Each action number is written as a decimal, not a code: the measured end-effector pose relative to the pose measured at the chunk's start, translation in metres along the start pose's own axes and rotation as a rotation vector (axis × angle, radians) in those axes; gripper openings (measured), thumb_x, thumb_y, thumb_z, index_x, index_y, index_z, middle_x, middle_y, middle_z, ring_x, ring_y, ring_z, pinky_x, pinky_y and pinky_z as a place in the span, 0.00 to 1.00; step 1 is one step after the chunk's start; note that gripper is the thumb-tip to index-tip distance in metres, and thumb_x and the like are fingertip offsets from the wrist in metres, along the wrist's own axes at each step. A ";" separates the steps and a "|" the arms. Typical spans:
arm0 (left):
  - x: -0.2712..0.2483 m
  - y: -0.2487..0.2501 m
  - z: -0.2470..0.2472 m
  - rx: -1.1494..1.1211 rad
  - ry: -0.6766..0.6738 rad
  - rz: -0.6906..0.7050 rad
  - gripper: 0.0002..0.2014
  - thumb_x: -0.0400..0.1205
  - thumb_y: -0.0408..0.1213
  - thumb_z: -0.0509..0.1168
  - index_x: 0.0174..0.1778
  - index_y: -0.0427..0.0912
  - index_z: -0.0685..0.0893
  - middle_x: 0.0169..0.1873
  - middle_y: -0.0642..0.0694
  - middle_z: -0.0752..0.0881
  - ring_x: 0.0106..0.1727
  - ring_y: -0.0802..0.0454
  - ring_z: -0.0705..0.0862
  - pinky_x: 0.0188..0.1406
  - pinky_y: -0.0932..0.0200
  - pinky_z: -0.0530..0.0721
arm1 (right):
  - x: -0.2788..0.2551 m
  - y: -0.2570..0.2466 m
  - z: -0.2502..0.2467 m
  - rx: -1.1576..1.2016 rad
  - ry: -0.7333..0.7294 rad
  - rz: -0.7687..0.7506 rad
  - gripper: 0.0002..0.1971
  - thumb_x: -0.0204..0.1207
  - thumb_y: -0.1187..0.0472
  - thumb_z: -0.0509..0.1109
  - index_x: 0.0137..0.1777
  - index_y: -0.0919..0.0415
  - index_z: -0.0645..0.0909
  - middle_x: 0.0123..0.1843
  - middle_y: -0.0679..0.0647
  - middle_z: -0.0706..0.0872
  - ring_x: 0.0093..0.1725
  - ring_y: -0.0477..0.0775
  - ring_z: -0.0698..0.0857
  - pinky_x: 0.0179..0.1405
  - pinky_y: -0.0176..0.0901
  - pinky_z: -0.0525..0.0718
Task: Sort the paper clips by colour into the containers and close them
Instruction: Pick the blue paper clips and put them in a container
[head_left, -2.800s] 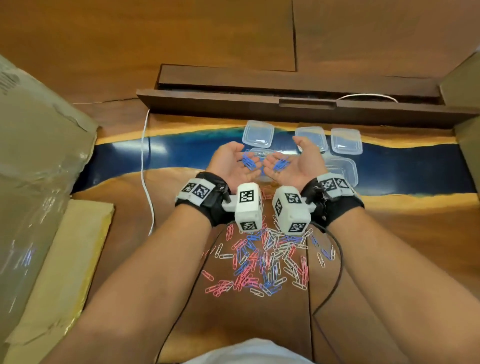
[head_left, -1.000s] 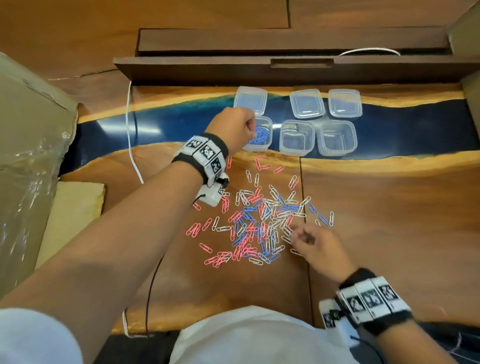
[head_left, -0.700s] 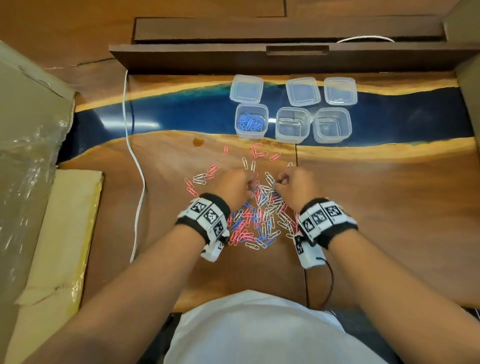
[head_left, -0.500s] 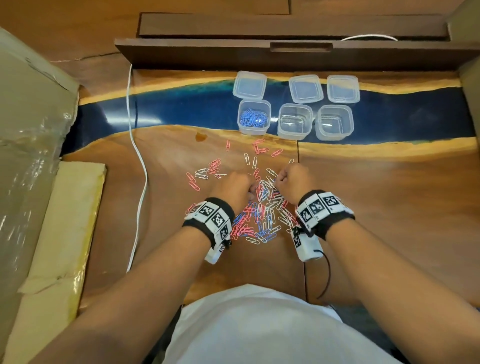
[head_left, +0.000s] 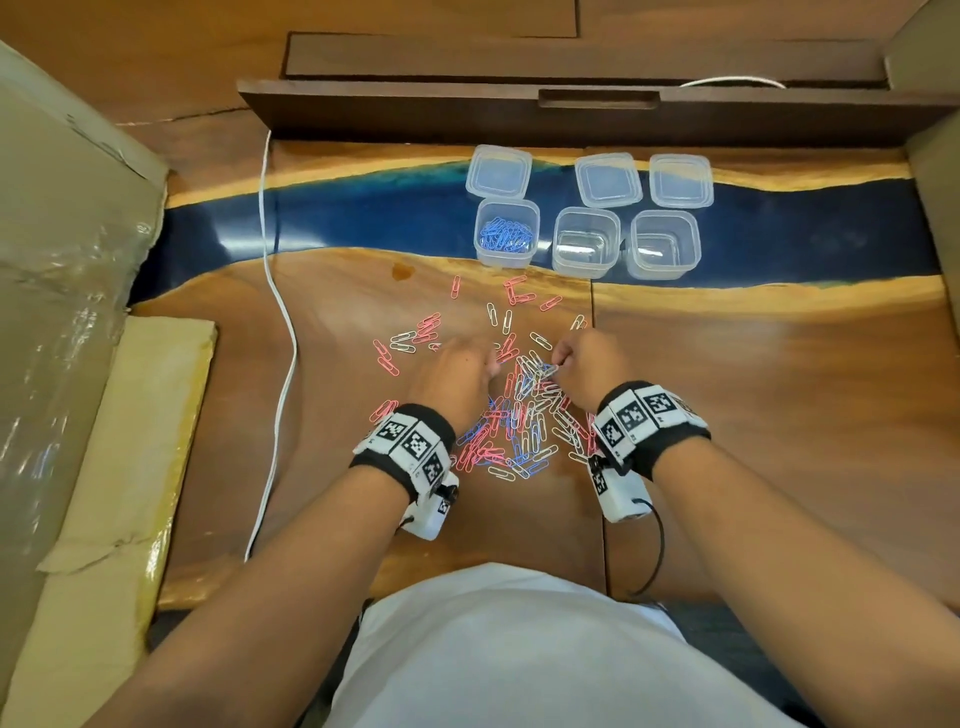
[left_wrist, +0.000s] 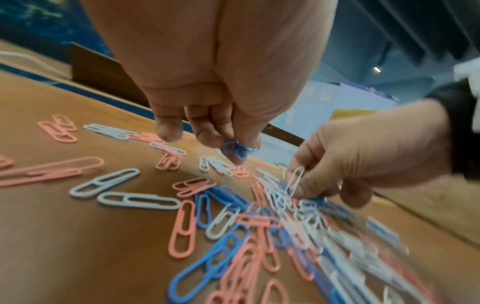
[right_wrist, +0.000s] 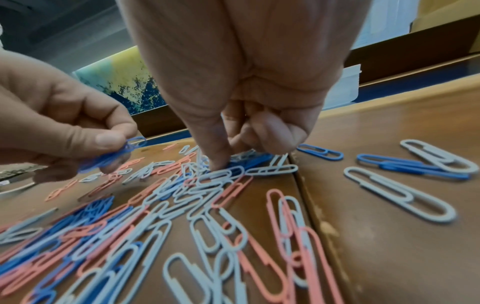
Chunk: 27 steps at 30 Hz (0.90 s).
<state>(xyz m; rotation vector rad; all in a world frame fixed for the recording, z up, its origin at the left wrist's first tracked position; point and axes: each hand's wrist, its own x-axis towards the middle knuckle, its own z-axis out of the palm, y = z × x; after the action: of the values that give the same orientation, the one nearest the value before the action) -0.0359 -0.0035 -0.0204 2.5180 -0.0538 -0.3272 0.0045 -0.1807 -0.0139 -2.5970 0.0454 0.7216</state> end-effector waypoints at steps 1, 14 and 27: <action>-0.001 0.000 -0.002 -0.102 -0.002 -0.051 0.06 0.84 0.32 0.63 0.40 0.41 0.78 0.35 0.49 0.80 0.37 0.48 0.79 0.36 0.55 0.78 | 0.003 0.000 0.000 -0.023 -0.028 0.004 0.10 0.77 0.67 0.68 0.35 0.59 0.84 0.41 0.56 0.88 0.44 0.57 0.87 0.46 0.49 0.88; -0.006 -0.010 -0.014 -1.199 -0.248 -0.453 0.08 0.86 0.27 0.58 0.49 0.35 0.83 0.38 0.41 0.84 0.34 0.51 0.85 0.23 0.56 0.85 | -0.017 0.014 -0.024 0.591 -0.163 0.035 0.09 0.75 0.77 0.68 0.49 0.65 0.78 0.32 0.58 0.81 0.30 0.54 0.82 0.28 0.43 0.87; -0.003 -0.014 -0.003 -0.054 -0.256 -0.056 0.06 0.77 0.33 0.73 0.47 0.46 0.86 0.36 0.56 0.82 0.39 0.56 0.79 0.43 0.60 0.79 | -0.013 0.040 -0.004 0.291 -0.035 -0.128 0.04 0.73 0.66 0.74 0.40 0.57 0.85 0.23 0.41 0.73 0.22 0.41 0.69 0.26 0.36 0.67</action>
<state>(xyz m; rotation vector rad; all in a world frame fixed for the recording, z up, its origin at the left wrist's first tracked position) -0.0383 0.0098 -0.0250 2.4138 -0.0740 -0.6642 -0.0102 -0.2194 -0.0207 -2.2872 -0.0245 0.6613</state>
